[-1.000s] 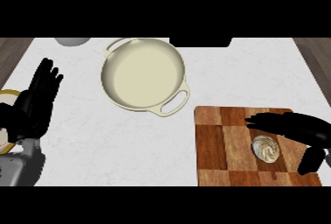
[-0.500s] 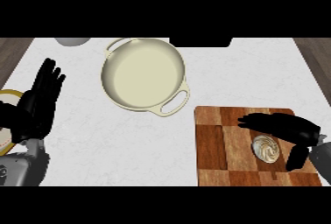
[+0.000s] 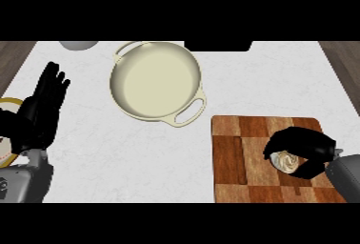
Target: Pick the cupcake from the cutting board and place it in the pot
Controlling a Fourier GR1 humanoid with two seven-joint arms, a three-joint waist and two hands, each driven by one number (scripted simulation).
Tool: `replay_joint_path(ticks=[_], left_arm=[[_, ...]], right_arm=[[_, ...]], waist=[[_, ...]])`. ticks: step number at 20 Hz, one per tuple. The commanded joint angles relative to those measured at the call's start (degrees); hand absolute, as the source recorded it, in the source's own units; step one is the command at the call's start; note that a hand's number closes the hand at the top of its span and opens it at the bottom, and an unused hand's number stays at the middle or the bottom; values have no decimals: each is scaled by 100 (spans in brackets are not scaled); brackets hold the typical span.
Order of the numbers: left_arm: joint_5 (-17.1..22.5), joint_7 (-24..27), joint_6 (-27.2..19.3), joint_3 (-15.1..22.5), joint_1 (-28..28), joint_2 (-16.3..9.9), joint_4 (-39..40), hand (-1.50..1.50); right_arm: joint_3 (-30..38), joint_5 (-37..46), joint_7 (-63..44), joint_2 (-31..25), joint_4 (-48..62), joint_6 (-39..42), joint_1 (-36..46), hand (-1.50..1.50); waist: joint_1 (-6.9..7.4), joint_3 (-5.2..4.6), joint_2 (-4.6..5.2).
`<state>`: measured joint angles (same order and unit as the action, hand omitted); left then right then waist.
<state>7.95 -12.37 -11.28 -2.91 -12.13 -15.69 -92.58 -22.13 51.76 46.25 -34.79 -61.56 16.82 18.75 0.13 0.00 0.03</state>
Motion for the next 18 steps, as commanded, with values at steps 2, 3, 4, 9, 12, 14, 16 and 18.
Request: replay_joint_path(ticks=[2,3,4,9,12,14,16,18], left_arm=[[-43,-130,83,-124,-23,34,-59,0],[-76,-96,41,-154,-33,79,-78,0],[68,-253,224,-297,-355,-95,91,0],[-131,337,275,-172,206,192,156,0],[-116,104,239,-114,214,149,-45,0],[-157,8,152,-81,133,177,-41,0],[-99,15,238,-60,30,173,19,0],[-93,0,234,-46,28,193,2,0]], right_arm=[[112,309,615,37,38,-267,-174,150],[155,396,752,32,222,-394,-205,150],[164,412,761,147,331,-426,-125,150],[133,670,609,356,317,-212,82,150],[-541,802,-1019,1548,-976,135,-345,150],[-978,1057,-1688,2525,-981,169,-240,150],[-1227,1164,-2066,3193,-971,323,-129,150],[-1539,1216,-2720,3407,-1136,356,-221,150]], waist=[[-9,0,-4],[-5,0,-3],[-7,1,0],[11,-1,0],[-69,-17,-56],[50,-31,-95],[176,-38,-56],[202,-20,-66]])
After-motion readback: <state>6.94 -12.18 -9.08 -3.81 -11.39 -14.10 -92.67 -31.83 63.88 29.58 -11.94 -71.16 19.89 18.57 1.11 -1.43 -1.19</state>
